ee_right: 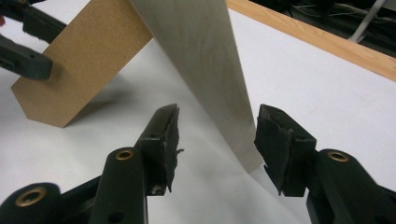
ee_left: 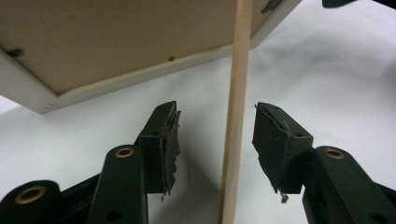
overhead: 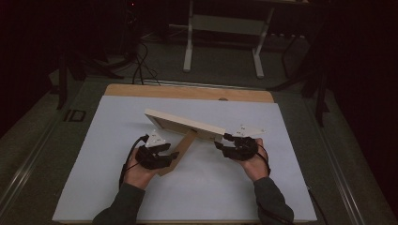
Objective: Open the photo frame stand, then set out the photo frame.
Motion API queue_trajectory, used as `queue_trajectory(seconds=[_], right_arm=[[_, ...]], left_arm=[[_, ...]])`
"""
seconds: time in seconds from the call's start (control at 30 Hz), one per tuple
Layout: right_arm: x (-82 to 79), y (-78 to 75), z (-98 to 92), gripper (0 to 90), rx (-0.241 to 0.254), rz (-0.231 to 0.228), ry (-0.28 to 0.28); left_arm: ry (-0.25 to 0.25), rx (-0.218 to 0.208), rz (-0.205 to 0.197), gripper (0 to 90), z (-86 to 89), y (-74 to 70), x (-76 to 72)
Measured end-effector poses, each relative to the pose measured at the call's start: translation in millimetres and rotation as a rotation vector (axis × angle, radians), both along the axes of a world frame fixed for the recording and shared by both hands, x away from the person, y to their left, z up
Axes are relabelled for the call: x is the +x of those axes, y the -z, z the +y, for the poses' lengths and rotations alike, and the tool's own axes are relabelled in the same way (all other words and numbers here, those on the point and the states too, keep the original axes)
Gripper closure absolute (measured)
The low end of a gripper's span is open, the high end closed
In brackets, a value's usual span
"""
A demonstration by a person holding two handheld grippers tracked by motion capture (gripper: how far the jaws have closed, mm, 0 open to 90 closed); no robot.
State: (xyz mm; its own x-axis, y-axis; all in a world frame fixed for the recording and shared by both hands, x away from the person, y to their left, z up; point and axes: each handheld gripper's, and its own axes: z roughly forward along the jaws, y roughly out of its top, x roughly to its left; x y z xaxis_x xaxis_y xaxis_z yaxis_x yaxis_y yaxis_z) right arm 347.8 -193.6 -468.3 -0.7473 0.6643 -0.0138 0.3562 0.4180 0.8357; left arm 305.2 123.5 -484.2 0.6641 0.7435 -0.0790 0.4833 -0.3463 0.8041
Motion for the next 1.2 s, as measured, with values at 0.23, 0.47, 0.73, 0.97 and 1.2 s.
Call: queue_trajectory(seconds=[0.23, 0.47, 0.73, 0.97, 1.2], right_arm=[[-0.9, 2.0, -0.7, 48.4, 0.003, 0.009, 0.002], [-2.7, 2.4, -6.9, 48.4, 0.003, 0.016, 0.011], [-6.5, 2.1, -15.8, 51.2, 0.023, 0.011, 0.035], [-8.4, 1.9, -21.9, 54.6, 0.019, 0.024, 0.035], [-8.4, -1.2, -26.4, 64.6, 0.032, 0.022, 0.049]], left_arm=[[-0.030, -0.040, -0.012, 49.9, 13.9, -6.5, 0.0], [-0.054, -0.065, -0.018, 49.9, 22.6, -10.7, 0.7], [-0.073, -0.083, -0.014, 49.5, 27.4, -14.5, 1.0], [-0.090, -0.101, -0.004, 50.8, 32.4, -17.6, 2.9], [-0.119, -0.108, -0.010, 53.8, 35.7, -21.2, 3.0]])
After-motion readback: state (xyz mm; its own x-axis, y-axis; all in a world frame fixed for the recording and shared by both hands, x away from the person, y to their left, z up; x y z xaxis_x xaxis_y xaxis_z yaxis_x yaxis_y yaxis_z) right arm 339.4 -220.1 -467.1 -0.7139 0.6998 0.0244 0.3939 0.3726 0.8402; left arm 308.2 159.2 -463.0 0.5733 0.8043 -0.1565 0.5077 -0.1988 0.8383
